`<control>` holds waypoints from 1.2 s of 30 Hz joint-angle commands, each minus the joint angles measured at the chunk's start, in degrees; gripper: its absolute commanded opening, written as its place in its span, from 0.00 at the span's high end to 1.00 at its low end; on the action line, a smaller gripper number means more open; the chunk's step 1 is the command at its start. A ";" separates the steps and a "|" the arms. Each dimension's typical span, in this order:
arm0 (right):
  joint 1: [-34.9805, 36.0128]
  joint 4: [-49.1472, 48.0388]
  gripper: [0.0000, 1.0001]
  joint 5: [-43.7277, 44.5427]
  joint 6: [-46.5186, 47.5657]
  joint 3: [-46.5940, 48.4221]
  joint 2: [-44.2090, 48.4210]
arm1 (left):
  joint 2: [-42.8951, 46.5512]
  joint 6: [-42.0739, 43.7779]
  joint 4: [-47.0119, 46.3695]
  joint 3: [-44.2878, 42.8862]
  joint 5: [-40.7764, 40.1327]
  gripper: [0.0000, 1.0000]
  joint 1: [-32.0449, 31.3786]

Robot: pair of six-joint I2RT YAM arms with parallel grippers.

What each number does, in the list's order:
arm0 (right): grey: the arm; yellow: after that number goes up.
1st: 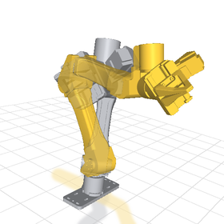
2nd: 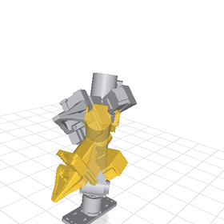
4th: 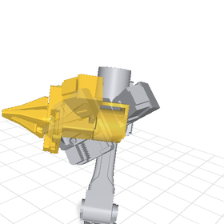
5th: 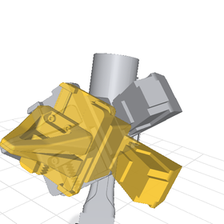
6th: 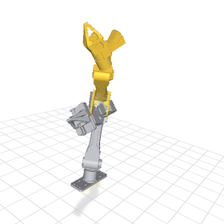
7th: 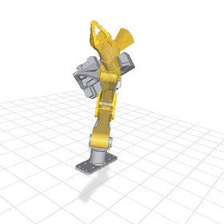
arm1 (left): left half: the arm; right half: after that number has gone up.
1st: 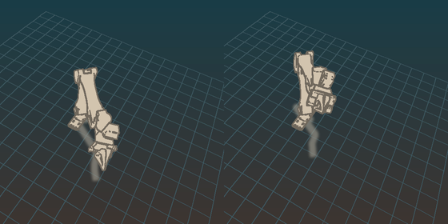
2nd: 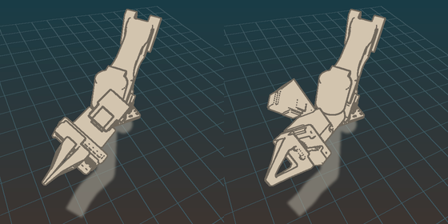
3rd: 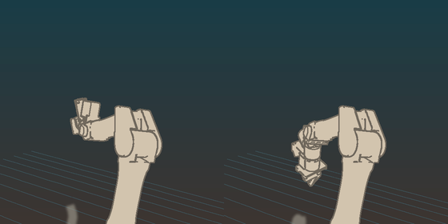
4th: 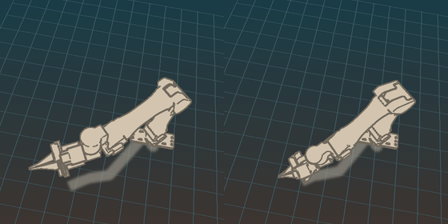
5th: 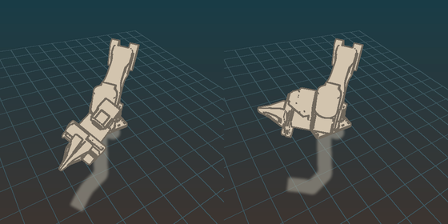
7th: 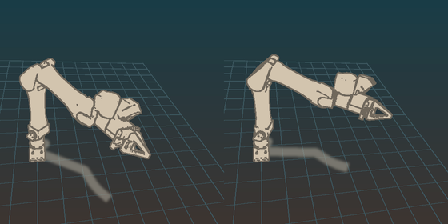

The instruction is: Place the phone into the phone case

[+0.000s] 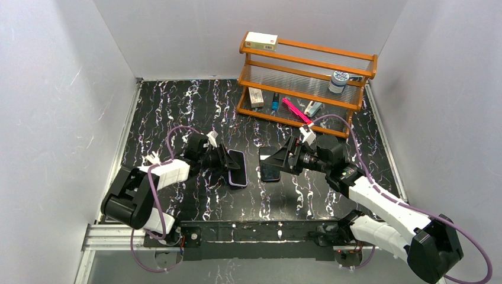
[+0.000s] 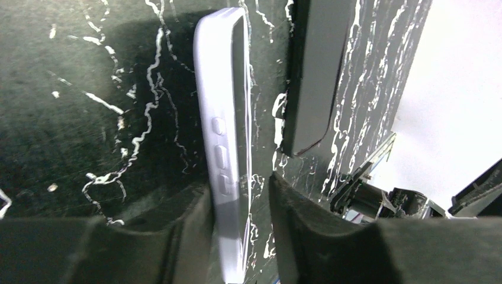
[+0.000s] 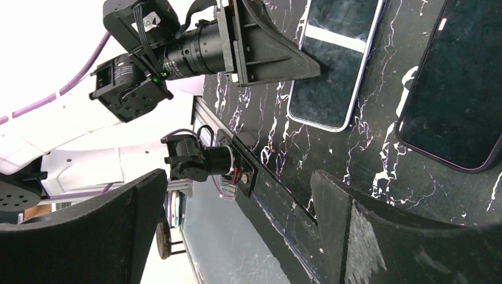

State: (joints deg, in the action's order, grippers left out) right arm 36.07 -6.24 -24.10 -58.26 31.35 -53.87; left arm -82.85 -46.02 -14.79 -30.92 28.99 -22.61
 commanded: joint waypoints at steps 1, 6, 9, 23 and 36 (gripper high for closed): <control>-0.13 -0.35 0.01 1.28 0.74 2.81 -0.67 | 3.48 4.74 6.73 -3.10 -2.27 0.58 0.29; -0.13 1.91 0.01 3.32 0.52 3.17 -0.04 | 6.55 7.01 13.02 -4.95 -4.85 0.51 0.34; -0.16 5.92 0.01 6.07 1.43 4.14 0.30 | 8.69 8.64 18.41 -6.76 -6.64 0.47 0.37; -0.18 32.16 0.01 26.37 11.95 21.46 -2.45 | 18.28 11.97 30.13 -19.06 -7.21 0.02 0.35; -0.22 33.76 0.01 27.76 14.23 29.07 2.68 | 23.06 11.70 31.75 -27.65 -5.22 0.02 0.29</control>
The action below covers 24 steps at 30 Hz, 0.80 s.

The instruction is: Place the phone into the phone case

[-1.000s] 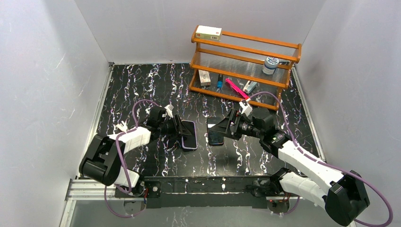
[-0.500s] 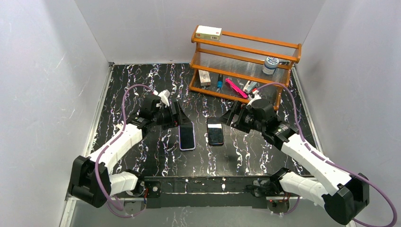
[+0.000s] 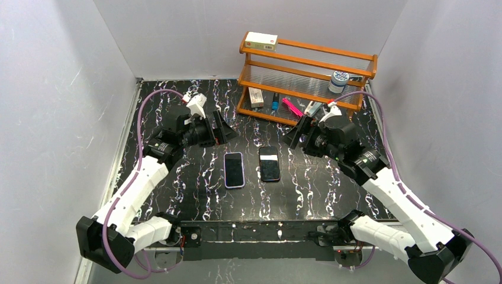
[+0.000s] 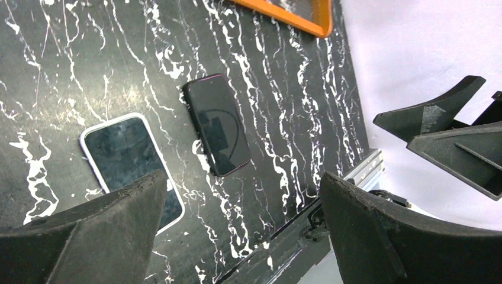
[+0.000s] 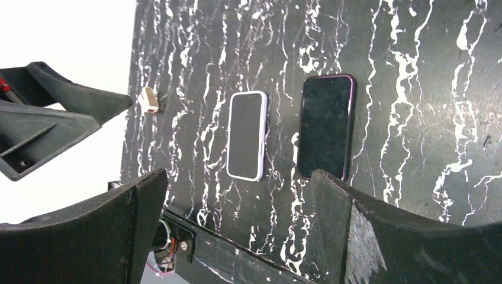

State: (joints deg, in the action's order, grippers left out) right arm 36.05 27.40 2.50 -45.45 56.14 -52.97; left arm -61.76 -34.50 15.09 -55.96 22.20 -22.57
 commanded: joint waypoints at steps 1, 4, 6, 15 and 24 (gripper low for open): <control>-0.19 0.30 0.01 1.11 1.42 4.61 1.88 | 2.11 -0.04 1.85 -2.83 1.81 0.02 0.24; -0.18 0.31 0.01 0.23 1.18 4.87 2.14 | 2.66 -0.61 1.54 -3.48 1.91 0.02 0.22; -0.13 0.21 0.01 -0.42 0.78 4.86 2.26 | 3.22 -1.26 1.57 -3.74 1.44 0.02 0.26; -0.16 -0.67 0.01 -1.36 -0.05 4.04 2.87 | 5.23 -1.66 1.44 -1.93 2.03 0.02 0.22; -0.13 -1.29 0.01 -1.35 -1.13 2.80 3.57 | 6.82 -2.42 0.14 -1.22 2.08 0.02 0.24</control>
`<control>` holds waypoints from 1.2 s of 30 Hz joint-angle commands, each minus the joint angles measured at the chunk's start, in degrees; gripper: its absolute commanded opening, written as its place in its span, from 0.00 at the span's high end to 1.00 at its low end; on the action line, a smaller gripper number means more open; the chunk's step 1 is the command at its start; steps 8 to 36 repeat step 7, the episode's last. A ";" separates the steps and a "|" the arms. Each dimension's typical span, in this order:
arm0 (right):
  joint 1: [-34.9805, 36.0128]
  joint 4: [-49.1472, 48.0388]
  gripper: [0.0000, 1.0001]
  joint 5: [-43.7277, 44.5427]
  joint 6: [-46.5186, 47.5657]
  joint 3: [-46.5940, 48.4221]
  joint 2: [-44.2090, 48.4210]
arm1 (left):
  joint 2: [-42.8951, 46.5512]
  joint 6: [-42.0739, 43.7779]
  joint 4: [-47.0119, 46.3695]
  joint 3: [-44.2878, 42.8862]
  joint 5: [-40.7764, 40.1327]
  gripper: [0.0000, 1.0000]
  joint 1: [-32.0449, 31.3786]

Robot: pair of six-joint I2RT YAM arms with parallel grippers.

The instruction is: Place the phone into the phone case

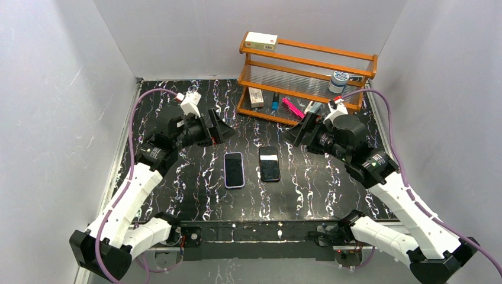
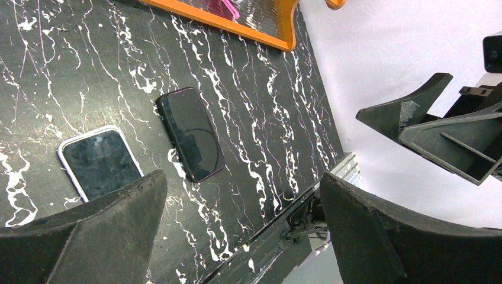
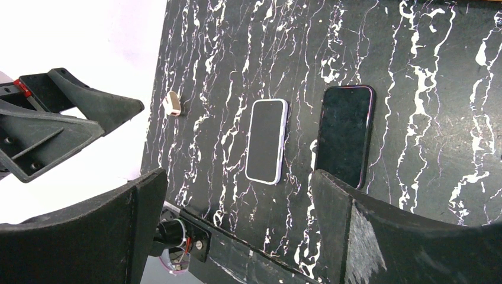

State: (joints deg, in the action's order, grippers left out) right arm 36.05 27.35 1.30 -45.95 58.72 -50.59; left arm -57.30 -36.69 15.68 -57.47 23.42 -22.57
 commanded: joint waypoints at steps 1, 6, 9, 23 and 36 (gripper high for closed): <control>-0.12 -1.25 0.01 -0.23 -0.70 0.17 1.19 | 2.63 -0.23 -0.58 0.28 0.43 0.02 0.24; -0.19 -1.34 0.01 -0.42 -0.89 -0.06 1.23 | 3.68 -0.27 -0.89 0.74 -1.08 0.02 0.24; -0.13 -1.34 0.01 -0.42 -0.85 -0.10 1.28 | 3.72 -0.31 -1.00 0.80 -1.08 0.02 0.27; -0.13 -1.34 0.01 -0.42 -0.85 -0.10 1.28 | 3.72 -0.31 -1.00 0.80 -1.08 0.02 0.27; -0.13 -1.34 0.01 -0.42 -0.85 -0.10 1.28 | 3.72 -0.31 -1.00 0.80 -1.08 0.02 0.27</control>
